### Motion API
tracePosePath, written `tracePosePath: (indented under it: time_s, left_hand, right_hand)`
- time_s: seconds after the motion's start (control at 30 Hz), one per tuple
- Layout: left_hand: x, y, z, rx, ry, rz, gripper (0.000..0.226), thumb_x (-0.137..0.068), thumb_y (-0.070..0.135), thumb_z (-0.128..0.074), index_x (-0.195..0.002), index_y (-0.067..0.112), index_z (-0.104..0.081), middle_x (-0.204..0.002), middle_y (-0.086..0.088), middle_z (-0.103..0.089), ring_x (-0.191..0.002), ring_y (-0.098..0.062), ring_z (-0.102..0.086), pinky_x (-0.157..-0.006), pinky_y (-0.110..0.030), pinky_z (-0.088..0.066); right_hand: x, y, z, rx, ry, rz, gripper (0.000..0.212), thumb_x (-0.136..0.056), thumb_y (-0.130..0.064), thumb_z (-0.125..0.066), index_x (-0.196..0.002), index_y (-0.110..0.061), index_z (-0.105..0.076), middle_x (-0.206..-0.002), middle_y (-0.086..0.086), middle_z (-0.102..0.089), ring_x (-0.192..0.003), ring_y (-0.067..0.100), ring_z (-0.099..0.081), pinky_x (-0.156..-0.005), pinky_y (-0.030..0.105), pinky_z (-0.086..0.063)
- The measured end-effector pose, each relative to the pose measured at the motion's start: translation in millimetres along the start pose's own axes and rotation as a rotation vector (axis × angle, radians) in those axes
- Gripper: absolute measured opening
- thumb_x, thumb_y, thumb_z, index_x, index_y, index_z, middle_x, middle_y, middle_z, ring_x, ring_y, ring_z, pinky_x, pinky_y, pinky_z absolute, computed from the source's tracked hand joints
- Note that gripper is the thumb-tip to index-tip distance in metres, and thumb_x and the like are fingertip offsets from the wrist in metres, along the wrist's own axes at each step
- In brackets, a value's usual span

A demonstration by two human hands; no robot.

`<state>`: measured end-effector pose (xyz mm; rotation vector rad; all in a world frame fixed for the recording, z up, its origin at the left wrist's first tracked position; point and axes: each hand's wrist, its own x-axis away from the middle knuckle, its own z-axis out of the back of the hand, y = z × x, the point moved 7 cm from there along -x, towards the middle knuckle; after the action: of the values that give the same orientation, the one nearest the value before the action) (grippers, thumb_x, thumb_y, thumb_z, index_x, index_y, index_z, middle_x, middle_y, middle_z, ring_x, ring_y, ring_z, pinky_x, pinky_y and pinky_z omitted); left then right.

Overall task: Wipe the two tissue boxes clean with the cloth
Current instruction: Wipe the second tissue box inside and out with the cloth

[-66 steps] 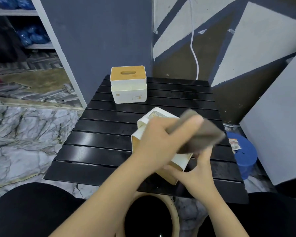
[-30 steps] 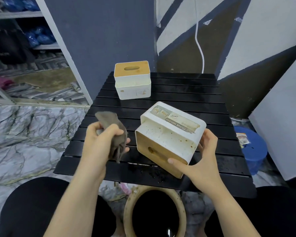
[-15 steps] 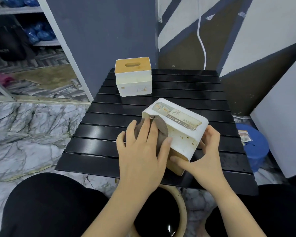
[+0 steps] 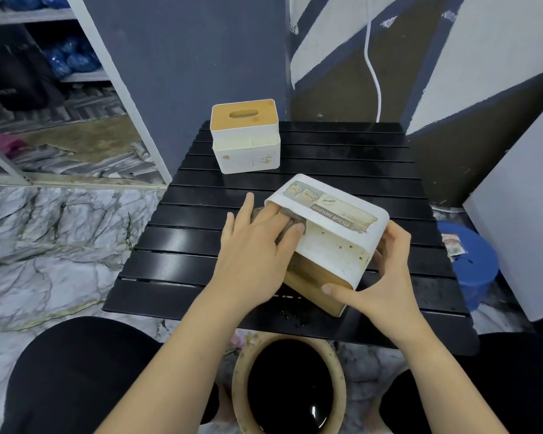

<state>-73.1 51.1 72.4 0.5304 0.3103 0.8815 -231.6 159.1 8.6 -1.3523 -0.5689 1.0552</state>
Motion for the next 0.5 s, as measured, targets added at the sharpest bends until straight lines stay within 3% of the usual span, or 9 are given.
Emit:
tracePosePath:
  time_s: [0.1, 0.23, 0.37, 0.5]
  left_hand:
    - [-11, 3, 0, -0.031, -0.056, -0.038, 0.036, -0.108, 0.040, -0.029, -0.138, 0.043, -0.050, -0.160, 0.029, -0.027, -0.157, -0.020, 0.006, -0.126, -0.051, 0.000]
    - [-19, 7, -6, -0.072, -0.031, -0.045, 0.045, -0.108, 0.035, -0.024, -0.149, 0.043, -0.041, -0.162, 0.020, -0.029, -0.157, -0.020, 0.008, -0.127, -0.050, 0.005]
    - [-18, 8, -8, 0.001, 0.034, -0.022, 0.047, -0.106, 0.030, -0.026, -0.150, 0.043, -0.041, -0.161, 0.025, -0.029, -0.157, -0.014, 0.008, -0.126, -0.048, 0.007]
    - [-24, 8, -7, 0.122, -0.059, -0.058, 0.049, -0.103, 0.026, -0.031, -0.145, 0.045, -0.045, -0.160, 0.027, -0.027, -0.155, -0.007, 0.006, -0.126, -0.048, 0.008]
  right_hand:
    - [-1, 1, 1, 0.001, -0.013, -0.015, 0.115, -0.053, -0.017, -0.095, -0.145, -0.027, -0.028, -0.150, -0.017, -0.039, -0.141, 0.001, -0.041, -0.113, 0.028, -0.041]
    - [-1, 2, 3, 0.010, -0.021, -0.021, 0.114, -0.053, -0.017, -0.095, -0.144, -0.030, -0.027, -0.149, -0.017, -0.039, -0.140, 0.002, -0.042, -0.111, 0.027, -0.042]
    - [0, 3, 3, 0.026, -0.010, -0.012, 0.117, -0.055, -0.012, -0.100, -0.145, -0.029, -0.027, -0.147, -0.023, -0.040, -0.140, 0.002, -0.043, -0.108, 0.019, -0.043]
    - [4, 3, 1, 0.028, 0.044, -0.002, 0.116, -0.058, -0.007, -0.099, -0.148, -0.022, -0.028, -0.147, -0.023, -0.041, -0.138, -0.001, -0.043, -0.105, 0.011, -0.040]
